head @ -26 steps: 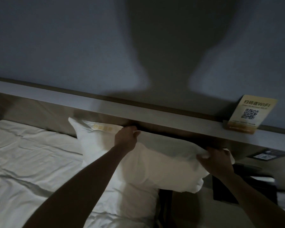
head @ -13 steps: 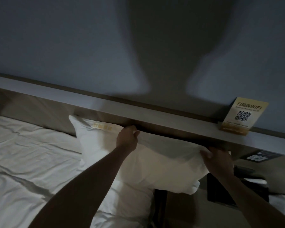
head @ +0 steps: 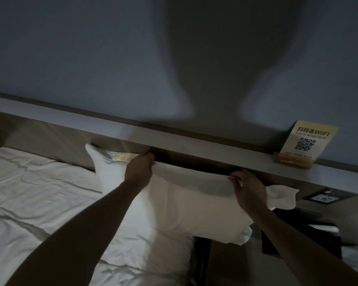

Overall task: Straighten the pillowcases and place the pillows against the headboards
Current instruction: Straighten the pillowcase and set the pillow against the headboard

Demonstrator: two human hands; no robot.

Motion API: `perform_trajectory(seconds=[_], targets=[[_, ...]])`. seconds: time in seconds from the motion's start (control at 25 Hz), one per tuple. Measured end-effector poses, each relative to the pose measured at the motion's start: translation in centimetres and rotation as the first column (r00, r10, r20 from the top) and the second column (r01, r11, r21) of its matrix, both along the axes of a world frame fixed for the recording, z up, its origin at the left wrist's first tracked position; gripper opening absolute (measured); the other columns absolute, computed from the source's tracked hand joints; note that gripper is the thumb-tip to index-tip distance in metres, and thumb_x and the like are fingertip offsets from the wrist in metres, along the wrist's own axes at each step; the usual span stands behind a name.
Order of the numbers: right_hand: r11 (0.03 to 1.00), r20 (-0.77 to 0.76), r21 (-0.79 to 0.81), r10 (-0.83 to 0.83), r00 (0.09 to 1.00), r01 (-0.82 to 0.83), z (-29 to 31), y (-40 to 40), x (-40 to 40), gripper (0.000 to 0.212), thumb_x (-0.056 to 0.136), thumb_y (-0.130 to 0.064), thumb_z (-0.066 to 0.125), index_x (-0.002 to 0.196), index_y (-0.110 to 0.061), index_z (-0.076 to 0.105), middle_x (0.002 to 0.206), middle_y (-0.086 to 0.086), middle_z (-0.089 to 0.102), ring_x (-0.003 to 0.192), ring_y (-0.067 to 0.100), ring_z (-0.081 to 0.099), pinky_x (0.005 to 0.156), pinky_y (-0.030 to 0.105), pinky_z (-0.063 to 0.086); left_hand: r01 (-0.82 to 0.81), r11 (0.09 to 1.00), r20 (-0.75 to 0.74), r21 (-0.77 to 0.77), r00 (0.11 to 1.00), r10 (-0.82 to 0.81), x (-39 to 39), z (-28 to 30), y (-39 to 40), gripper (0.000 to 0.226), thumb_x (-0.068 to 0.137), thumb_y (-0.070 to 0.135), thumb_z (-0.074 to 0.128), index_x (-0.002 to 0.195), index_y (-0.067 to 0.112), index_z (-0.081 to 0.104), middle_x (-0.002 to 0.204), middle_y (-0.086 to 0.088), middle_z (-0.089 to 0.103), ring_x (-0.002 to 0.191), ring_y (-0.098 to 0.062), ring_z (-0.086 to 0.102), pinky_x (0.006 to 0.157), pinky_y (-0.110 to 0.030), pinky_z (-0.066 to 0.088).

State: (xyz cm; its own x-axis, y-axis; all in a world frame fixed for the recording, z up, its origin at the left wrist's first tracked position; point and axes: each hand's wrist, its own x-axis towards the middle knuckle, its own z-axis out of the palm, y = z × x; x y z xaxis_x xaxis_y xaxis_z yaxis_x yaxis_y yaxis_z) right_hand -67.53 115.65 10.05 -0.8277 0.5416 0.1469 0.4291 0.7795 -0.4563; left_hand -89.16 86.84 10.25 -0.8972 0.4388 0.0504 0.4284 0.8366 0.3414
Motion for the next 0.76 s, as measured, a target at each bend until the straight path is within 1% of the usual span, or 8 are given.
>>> perform_trajectory(seconds=[0.2, 0.28, 0.36, 0.44, 0.52, 0.56, 0.64, 0.76], targets=[[0.999, -0.036, 0.029, -0.039, 0.999, 0.040, -1.1, 0.9, 0.9, 0.012, 0.098, -0.020, 0.064, 0.101, -0.022, 0.076, 0.099, 0.001, 0.075, 0.090, 0.023, 0.069, 0.075, 0.038, 0.057, -0.037, 0.996, 0.037, 0.084, 0.999, 0.034, 1.2, -0.4, 1.9, 0.013, 0.095, 0.017, 0.061, 0.100, 0.016, 0.072, 0.112, -0.012, 0.070, 0.093, -0.037, 0.069, 0.078, -0.041, 0.057], [0.998, -0.011, 0.044, -0.051, 0.999, 0.052, -1.1, 0.9, 0.7, 0.012, 0.097, -0.019, 0.065, 0.102, -0.022, 0.076, 0.099, 0.002, 0.076, 0.091, 0.026, 0.069, 0.080, 0.042, 0.056, -0.106, 0.983, 0.070, 0.152, 0.993, 0.097, 1.4, -0.3, 2.0, 0.012, 0.095, 0.016, 0.062, 0.102, 0.016, 0.072, 0.116, -0.010, 0.070, 0.097, -0.035, 0.068, 0.080, -0.039, 0.055], [0.996, -0.012, 0.063, -0.058, 0.998, 0.058, -0.8, 0.2, 0.8, 0.015, 0.096, -0.019, 0.066, 0.107, -0.025, 0.074, 0.108, 0.001, 0.075, 0.100, 0.026, 0.065, 0.089, 0.044, 0.051, -0.174, 0.966, 0.108, 0.191, 0.982, 0.156, 2.3, 0.0, 2.3, 0.018, 0.094, 0.017, 0.066, 0.112, 0.017, 0.068, 0.127, -0.007, 0.063, 0.104, -0.033, 0.066, 0.084, -0.040, 0.055], [0.993, -0.059, 0.097, 0.074, 0.995, -0.068, -0.7, -1.5, 1.7, 0.027, 0.093, -0.018, 0.070, 0.119, -0.025, 0.070, 0.125, -0.002, 0.069, 0.117, 0.023, 0.060, 0.102, 0.045, 0.045, -0.161, 0.965, 0.114, 0.207, 0.984, 0.140, 4.6, 0.0, 2.2, 0.039, 0.091, 0.018, 0.070, 0.128, 0.021, 0.059, 0.139, -0.004, 0.052, 0.113, -0.028, 0.063, 0.086, -0.043, 0.059], [0.962, -0.071, 0.108, 0.261, 0.963, -0.253, -1.1, -3.5, 3.2, 0.038, 0.092, -0.018, 0.072, 0.130, -0.025, 0.066, 0.137, -0.004, 0.062, 0.131, 0.019, 0.053, 0.112, 0.042, 0.038, -0.084, 0.966, 0.125, 0.246, 0.991, 0.054, 7.8, -0.1, 0.8, 0.053, 0.087, 0.017, 0.072, 0.136, 0.024, 0.052, 0.142, 0.001, 0.046, 0.119, -0.022, 0.059, 0.088, -0.040, 0.060], [0.951, -0.047, 0.082, 0.304, 0.952, -0.299, -1.6, -4.3, 3.9, 0.041, 0.093, -0.019, 0.071, 0.133, -0.026, 0.063, 0.141, -0.005, 0.060, 0.135, 0.018, 0.050, 0.114, 0.040, 0.036, -0.047, 0.966, 0.152, 0.253, 0.988, 0.008, 9.5, -0.4, -0.6, 0.054, 0.085, 0.018, 0.073, 0.135, 0.025, 0.053, 0.141, 0.003, 0.046, 0.120, -0.020, 0.059, 0.088, -0.037, 0.060], [0.956, 0.014, -0.042, 0.290, 0.957, -0.289, -2.7, -5.5, 5.3, 0.046, 0.094, -0.023, 0.068, 0.138, -0.028, 0.058, 0.147, -0.005, 0.054, 0.140, 0.015, 0.043, 0.118, 0.041, 0.036, 0.003, 0.973, 0.218, 0.229, 0.975, -0.055, 13.0, -1.2, -4.7, 0.053, 0.081, 0.020, 0.075, 0.130, 0.028, 0.056, 0.136, 0.008, 0.047, 0.119, -0.017, 0.061, 0.087, -0.029, 0.057], [0.915, 0.073, -0.299, 0.303, 0.950, -0.269, -2.8, -7.7, 7.5, 0.048, 0.094, -0.027, 0.068, 0.140, -0.029, 0.054, 0.144, -0.008, 0.054, 0.137, 0.013, 0.045, 0.115, 0.042, 0.043, -0.037, 0.981, 0.267, 0.193, 0.964, -0.017, 18.9, -1.1, -11.8, 0.049, 0.080, 0.027, 0.076, 0.125, 0.033, 0.058, 0.130, 0.013, 0.052, 0.117, -0.013, 0.061, 0.091, -0.025, 0.051]])
